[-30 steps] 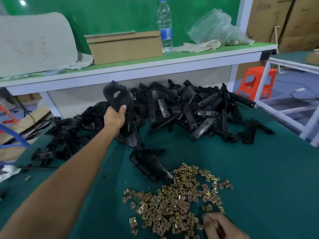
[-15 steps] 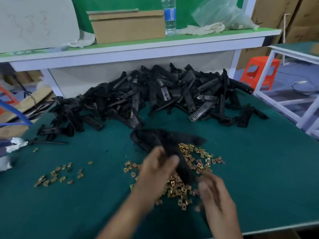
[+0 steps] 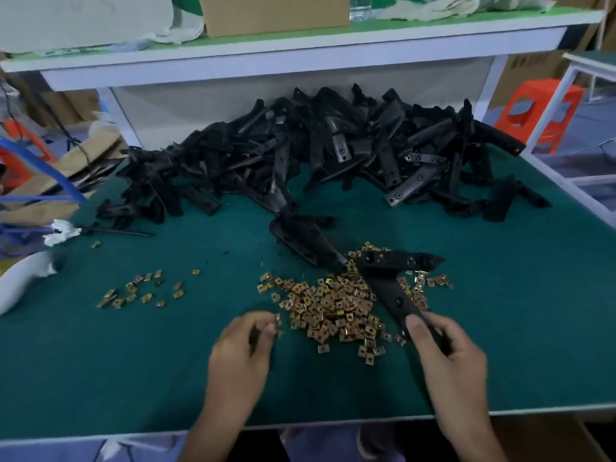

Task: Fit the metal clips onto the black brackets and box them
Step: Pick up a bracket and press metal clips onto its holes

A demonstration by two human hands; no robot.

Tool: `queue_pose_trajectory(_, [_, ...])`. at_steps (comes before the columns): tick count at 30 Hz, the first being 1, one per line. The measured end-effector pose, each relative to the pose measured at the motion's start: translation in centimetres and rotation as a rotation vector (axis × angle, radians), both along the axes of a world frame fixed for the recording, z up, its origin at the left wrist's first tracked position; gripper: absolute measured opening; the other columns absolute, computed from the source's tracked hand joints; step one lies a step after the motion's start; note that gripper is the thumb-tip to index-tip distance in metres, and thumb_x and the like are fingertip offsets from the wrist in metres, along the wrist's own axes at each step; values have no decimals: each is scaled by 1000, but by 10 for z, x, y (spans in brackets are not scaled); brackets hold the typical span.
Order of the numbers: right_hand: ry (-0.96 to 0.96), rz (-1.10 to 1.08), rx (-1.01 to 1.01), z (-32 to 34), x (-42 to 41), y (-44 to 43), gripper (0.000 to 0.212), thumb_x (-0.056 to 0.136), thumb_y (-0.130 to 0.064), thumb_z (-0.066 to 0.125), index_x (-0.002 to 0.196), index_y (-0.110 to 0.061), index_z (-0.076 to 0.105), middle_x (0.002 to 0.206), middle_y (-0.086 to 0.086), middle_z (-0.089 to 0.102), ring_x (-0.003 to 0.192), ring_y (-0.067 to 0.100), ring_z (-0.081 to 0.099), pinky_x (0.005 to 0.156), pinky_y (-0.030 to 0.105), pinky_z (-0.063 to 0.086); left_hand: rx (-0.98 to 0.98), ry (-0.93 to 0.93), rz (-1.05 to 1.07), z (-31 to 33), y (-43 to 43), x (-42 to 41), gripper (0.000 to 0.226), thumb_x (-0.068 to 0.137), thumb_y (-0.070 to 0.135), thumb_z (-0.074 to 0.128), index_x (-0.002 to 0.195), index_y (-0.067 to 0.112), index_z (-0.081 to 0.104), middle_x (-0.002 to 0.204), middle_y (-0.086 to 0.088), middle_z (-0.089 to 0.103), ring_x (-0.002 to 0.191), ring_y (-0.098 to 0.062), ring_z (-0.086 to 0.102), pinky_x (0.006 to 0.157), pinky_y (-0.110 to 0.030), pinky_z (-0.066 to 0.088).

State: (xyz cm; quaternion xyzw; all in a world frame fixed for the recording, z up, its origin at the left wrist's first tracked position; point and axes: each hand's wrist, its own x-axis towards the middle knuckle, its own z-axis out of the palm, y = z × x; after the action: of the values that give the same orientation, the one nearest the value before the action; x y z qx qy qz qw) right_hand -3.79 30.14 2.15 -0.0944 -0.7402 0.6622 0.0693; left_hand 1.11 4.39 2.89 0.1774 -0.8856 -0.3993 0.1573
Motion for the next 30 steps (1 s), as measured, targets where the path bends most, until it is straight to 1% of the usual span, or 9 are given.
queue_pose_trajectory(3, [6,13,77,-5,-1,0,29,75,-66,66,96,-46,71,88,-19,73,78,2,67,66,25,52,-90,-49,22,-7,-15,-1,17,96,23,67,112,22,72,100,9,67,98,-17,64,85,-34,48])
queue_pose_trajectory(7, [-5,77,177,-5,2,-2,35,72,-71,61,93,-44,71,87,-28,69,79,-5,64,62,23,47,-193,-119,-74,-7,-10,-6,36,97,37,64,130,23,68,101,4,56,96,-14,54,80,-27,41])
queue_pose_trajectory(11, [18,107,226,-3,5,-3,30,75,-67,61,93,-44,68,81,-25,68,74,-1,63,55,18,45,-166,-135,-94,-6,-10,-13,20,94,39,68,110,28,73,102,7,57,101,-15,55,79,-27,41])
queue_pose_trajectory(16, [59,114,255,-6,5,-5,21,79,-60,66,90,-42,69,76,-19,68,67,7,61,54,20,43,-41,-128,-104,-3,-10,-20,16,92,31,72,84,27,59,80,10,60,74,-9,56,65,-27,42])
queue_pose_trajectory(19, [63,137,252,-8,4,-6,22,79,-59,67,92,-41,70,81,-23,70,72,4,63,58,21,46,65,-75,-62,-4,-11,-23,5,94,23,70,96,26,66,85,9,63,77,-5,59,67,-23,42])
queue_pose_trajectory(21, [56,149,247,-8,1,-7,17,83,-53,71,92,-39,71,82,-24,70,75,0,64,60,20,47,86,-49,-51,-3,-12,-26,19,97,19,66,113,28,70,98,7,63,88,-2,59,74,-16,41])
queue_pose_trajectory(23, [50,174,231,-7,0,-9,8,87,-44,74,91,-39,71,83,-24,70,77,-1,64,60,17,47,113,-20,-50,1,-13,-29,22,97,16,64,110,31,74,103,11,65,93,0,60,78,-8,41])
queue_pose_trajectory(27, [61,223,226,-6,0,-18,6,88,-43,73,92,-38,71,86,-24,70,81,-3,65,64,11,47,125,19,-14,5,-13,-36,16,95,15,68,103,26,78,95,12,74,90,-4,66,85,-27,52])
queue_pose_trajectory(30, [77,223,255,-8,3,-22,5,87,-42,73,89,-38,71,83,-23,70,79,-1,64,63,12,46,178,61,26,8,-14,-39,20,93,21,73,109,32,77,90,12,73,85,3,65,76,-12,49])
